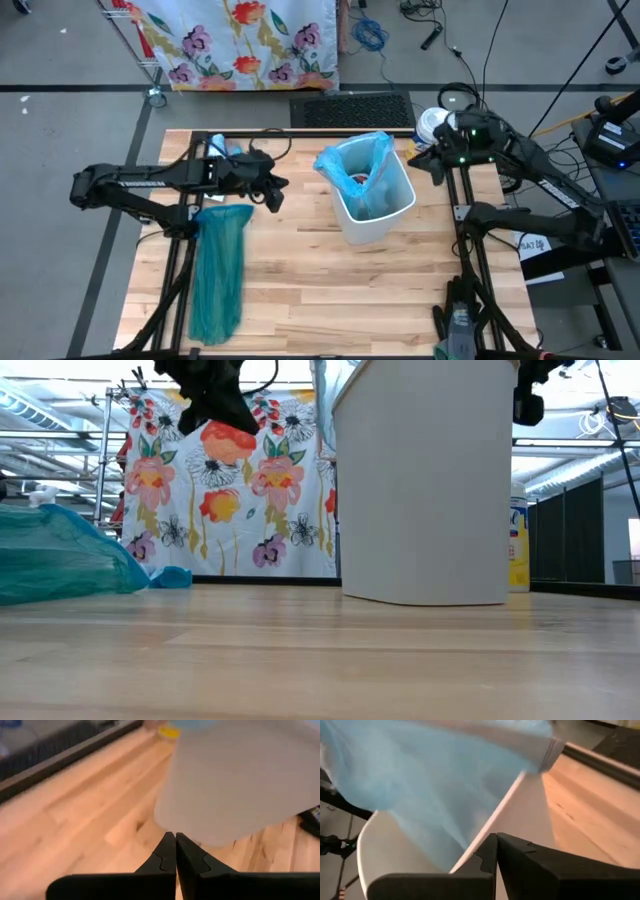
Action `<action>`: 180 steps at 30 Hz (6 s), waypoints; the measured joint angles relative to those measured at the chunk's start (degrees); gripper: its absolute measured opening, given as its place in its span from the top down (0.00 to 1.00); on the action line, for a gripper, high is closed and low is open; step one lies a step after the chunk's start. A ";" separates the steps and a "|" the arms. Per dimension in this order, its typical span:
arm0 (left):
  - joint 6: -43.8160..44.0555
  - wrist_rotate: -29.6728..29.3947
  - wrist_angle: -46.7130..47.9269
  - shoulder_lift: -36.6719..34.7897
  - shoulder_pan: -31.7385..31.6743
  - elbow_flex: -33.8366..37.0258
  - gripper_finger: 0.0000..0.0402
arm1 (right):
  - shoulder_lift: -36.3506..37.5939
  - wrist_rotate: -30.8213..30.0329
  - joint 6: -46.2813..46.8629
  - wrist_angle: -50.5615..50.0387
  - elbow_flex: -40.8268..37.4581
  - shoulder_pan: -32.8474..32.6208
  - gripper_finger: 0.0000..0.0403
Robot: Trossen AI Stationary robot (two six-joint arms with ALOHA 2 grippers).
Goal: Place trash/remove bag and relplace
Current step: Close the blue trash bag
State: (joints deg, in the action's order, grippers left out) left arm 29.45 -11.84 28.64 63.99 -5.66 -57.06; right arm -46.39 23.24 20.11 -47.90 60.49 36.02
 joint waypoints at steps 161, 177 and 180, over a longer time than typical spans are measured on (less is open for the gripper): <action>-2.99 -5.91 -23.08 -2.64 -11.79 1.16 1.00 | 1.74 5.36 -3.38 14.53 0.04 5.67 1.00; 3.30 -8.18 -25.26 -1.24 -5.46 9.84 1.00 | 0.84 3.48 -3.84 13.05 0.04 5.63 1.00; 4.25 -8.15 -25.21 0.26 -5.46 9.84 1.00 | 0.03 3.48 -3.84 13.34 0.04 5.63 1.00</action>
State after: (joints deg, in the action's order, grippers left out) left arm 33.70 -19.99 3.43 64.24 -11.11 -47.22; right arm -46.37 26.72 16.27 -34.56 60.53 41.65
